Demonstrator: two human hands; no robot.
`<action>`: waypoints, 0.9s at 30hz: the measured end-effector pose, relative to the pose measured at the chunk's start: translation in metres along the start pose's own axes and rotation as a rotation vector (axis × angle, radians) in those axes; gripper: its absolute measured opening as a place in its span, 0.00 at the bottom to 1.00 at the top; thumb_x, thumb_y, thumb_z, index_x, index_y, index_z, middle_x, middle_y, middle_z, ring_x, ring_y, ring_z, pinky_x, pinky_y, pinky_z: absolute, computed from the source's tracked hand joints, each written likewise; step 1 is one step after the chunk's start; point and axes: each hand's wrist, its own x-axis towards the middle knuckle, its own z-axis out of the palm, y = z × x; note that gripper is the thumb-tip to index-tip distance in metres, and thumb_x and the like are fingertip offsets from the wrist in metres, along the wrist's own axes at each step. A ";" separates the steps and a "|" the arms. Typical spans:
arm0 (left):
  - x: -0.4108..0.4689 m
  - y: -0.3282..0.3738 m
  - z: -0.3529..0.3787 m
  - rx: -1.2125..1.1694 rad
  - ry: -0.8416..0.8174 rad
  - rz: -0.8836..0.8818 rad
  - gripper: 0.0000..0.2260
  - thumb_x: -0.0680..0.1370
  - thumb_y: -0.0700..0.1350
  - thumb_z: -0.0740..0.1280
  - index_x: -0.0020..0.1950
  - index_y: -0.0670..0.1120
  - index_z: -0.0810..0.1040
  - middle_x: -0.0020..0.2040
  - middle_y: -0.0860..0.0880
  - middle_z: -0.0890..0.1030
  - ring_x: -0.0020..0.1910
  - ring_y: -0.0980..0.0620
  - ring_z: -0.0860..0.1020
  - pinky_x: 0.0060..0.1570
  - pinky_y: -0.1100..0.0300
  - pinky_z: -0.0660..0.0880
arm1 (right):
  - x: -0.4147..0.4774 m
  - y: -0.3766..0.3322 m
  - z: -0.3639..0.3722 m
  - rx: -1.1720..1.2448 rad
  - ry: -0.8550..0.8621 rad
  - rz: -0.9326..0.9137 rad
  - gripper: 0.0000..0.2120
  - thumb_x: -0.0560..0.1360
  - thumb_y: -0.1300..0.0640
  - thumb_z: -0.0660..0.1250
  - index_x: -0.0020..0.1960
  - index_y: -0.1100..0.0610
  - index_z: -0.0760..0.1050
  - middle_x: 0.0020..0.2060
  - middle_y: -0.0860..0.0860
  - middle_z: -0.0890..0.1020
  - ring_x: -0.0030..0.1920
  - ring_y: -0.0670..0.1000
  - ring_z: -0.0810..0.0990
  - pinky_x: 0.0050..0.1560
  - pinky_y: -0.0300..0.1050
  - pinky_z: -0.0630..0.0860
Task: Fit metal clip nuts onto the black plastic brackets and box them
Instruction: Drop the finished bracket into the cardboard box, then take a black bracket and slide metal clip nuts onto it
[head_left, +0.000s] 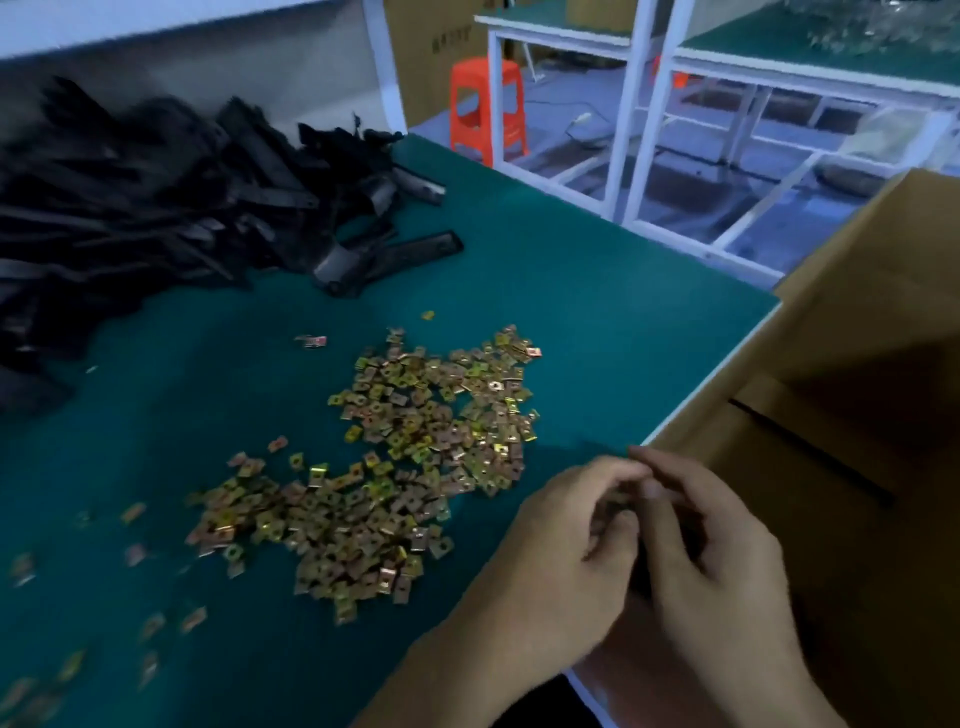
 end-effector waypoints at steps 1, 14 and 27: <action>-0.009 0.003 -0.015 0.020 0.049 -0.005 0.15 0.83 0.49 0.61 0.69 0.63 0.73 0.64 0.64 0.77 0.63 0.67 0.75 0.63 0.63 0.75 | 0.001 -0.013 0.011 0.021 -0.019 -0.061 0.16 0.77 0.43 0.59 0.60 0.41 0.78 0.54 0.35 0.81 0.55 0.35 0.79 0.51 0.29 0.74; -0.213 -0.064 -0.227 -0.317 1.559 -0.320 0.10 0.82 0.38 0.66 0.52 0.51 0.83 0.49 0.51 0.82 0.44 0.56 0.81 0.47 0.63 0.74 | 0.024 -0.132 0.154 -0.258 -0.937 -0.558 0.22 0.77 0.38 0.65 0.70 0.33 0.67 0.65 0.26 0.64 0.67 0.30 0.61 0.65 0.30 0.59; -0.313 -0.113 -0.271 -0.413 1.999 -0.411 0.17 0.78 0.39 0.67 0.64 0.53 0.71 0.55 0.45 0.79 0.39 0.53 0.74 0.36 0.58 0.71 | -0.098 -0.237 0.305 -0.109 -1.268 -0.854 0.26 0.79 0.43 0.65 0.75 0.43 0.64 0.69 0.38 0.67 0.70 0.42 0.66 0.65 0.39 0.65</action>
